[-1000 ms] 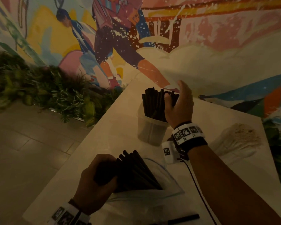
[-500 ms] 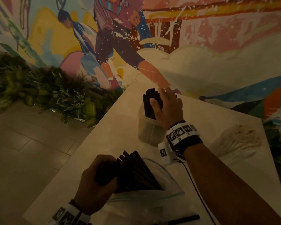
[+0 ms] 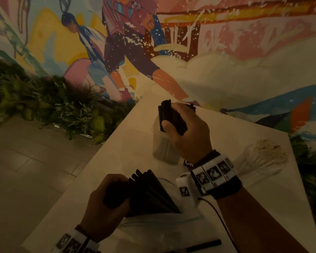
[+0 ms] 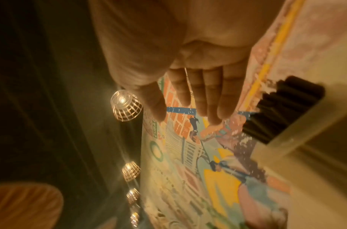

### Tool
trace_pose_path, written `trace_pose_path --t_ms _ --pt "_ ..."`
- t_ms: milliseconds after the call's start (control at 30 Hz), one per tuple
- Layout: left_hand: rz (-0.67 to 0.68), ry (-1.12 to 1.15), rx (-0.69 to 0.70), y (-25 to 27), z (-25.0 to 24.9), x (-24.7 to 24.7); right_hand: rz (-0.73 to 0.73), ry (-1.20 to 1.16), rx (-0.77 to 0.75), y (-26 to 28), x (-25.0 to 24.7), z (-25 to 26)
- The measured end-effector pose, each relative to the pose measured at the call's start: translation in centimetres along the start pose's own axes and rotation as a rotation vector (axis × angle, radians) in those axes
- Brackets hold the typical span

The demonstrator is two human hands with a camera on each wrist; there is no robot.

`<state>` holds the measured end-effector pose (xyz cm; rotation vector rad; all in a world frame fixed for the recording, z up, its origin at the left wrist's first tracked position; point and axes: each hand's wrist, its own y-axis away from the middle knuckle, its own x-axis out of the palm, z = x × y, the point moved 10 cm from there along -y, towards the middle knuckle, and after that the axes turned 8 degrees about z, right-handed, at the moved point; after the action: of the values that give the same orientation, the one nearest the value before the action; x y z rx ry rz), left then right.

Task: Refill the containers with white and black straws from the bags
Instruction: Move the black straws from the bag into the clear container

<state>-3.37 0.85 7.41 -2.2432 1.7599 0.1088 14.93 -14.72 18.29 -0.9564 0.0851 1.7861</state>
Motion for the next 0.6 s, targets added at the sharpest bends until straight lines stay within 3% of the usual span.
trace_pose_path --t_ms 67,167,400,467,600 --pt "0.009 -0.005 0.012 -0.1 -0.3 0.1 0.168 -0.23 0.13 2.1 1.0 0.0" --pt "0.045 -0.056 0.032 -0.5 -0.9 0.4 0.377 -0.38 0.181 5.6 2.5 0.4" --pt "0.094 -0.116 0.054 -0.7 -1.7 1.1 0.735 -0.262 0.222 12.4 7.7 -0.6" --pt "0.109 -0.102 0.041 -0.9 -1.6 1.4 0.749 -0.244 0.218 13.2 8.8 -0.7" --pt "0.175 -0.01 0.026 -0.9 -1.9 2.3 0.633 -0.282 0.215 13.4 8.9 -0.8"
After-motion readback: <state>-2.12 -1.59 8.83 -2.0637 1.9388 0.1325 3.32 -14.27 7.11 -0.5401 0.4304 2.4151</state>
